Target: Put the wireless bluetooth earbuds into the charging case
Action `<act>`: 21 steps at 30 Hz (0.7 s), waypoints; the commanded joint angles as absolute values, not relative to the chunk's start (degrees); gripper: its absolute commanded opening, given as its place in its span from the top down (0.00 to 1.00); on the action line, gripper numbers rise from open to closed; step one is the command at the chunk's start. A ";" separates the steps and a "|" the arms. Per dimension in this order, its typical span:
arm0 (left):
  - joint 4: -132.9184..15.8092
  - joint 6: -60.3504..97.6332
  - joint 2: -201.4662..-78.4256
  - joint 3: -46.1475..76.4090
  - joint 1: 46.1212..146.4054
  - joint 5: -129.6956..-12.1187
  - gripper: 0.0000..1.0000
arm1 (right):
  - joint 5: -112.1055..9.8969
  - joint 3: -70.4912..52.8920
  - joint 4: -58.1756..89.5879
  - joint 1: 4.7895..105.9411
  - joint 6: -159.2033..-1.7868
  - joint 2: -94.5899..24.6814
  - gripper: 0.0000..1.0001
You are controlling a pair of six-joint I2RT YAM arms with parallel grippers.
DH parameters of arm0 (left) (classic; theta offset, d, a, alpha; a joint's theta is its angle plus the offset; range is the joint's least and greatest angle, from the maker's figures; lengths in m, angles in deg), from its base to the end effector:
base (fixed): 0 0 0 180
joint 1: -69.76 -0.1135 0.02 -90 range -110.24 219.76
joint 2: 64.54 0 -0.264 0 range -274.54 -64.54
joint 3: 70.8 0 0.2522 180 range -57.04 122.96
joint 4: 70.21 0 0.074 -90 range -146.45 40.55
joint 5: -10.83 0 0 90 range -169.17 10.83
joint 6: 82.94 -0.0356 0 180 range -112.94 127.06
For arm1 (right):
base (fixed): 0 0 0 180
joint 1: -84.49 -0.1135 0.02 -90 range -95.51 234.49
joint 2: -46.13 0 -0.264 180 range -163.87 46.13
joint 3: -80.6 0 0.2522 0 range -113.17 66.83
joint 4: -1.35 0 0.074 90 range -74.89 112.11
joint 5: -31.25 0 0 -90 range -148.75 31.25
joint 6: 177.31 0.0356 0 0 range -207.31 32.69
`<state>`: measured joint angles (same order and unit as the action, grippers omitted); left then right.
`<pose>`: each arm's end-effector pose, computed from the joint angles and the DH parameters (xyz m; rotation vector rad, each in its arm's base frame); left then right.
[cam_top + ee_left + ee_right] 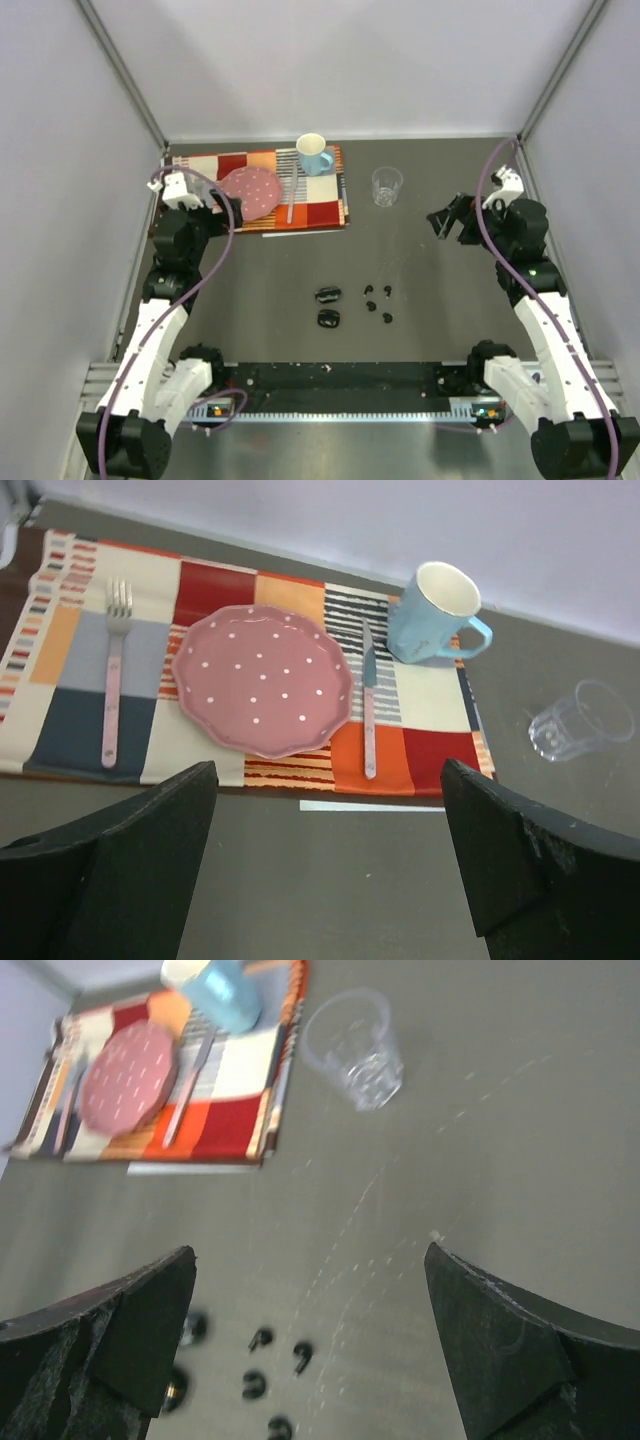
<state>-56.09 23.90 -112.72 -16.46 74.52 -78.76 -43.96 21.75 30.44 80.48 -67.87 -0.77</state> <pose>0.2025 -0.0171 0.3221 -0.1755 1.7090 -0.2861 0.1889 0.0223 0.3265 0.0741 1.8914 0.5221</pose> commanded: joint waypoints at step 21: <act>-43.27 22.97 -108.84 -16.08 76.09 -60.88 0.01 | -48.55 13.92 48.33 49.71 -95.39 -5.11 0.07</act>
